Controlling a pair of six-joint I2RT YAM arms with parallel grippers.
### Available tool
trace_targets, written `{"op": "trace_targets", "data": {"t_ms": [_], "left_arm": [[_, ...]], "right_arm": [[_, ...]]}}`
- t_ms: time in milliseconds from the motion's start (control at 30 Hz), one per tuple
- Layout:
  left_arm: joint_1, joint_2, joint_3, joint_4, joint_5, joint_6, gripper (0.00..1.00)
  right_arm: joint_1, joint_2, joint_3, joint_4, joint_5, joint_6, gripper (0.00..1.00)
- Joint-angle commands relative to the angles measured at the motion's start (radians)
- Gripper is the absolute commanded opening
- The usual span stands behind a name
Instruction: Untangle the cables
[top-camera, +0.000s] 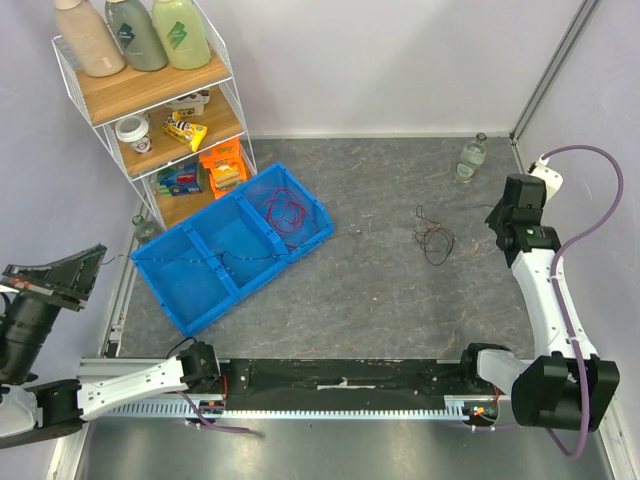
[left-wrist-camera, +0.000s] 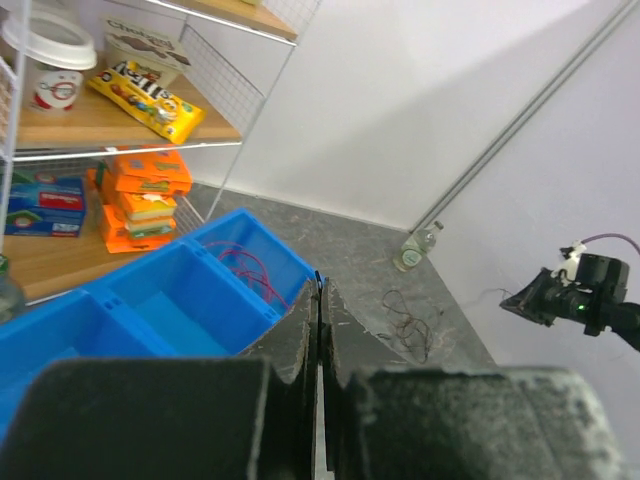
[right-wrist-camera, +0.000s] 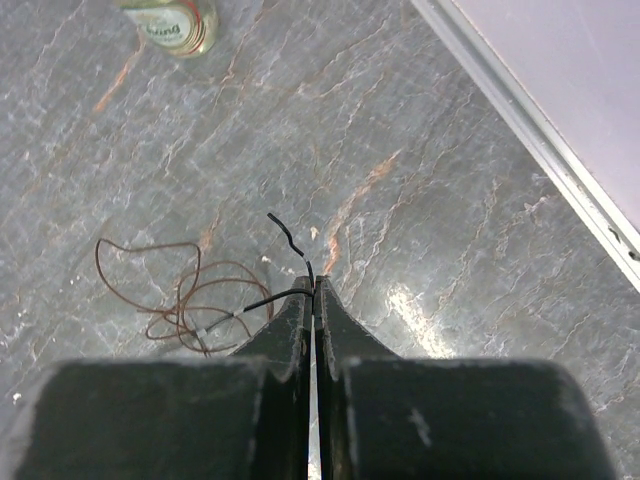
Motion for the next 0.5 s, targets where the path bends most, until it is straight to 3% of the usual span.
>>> {"op": "trace_targets", "data": {"t_ms": [0,233,467], "left_arm": [[-0.003,-0.035,0.073,-0.087,-0.071,0.048,0.02],[-0.003,-0.044,0.142,-0.158,-0.083,0.047,0.02],[-0.002,-0.061,0.197,-0.196,-0.129,0.070,0.02]], "right_arm": [[-0.038,0.024,0.077,0.017,0.007,0.026,0.00],[-0.053,0.066,0.113,0.020,0.048,0.029,0.00],[-0.152,0.116,0.184,0.022,0.076,0.026,0.00]]}}
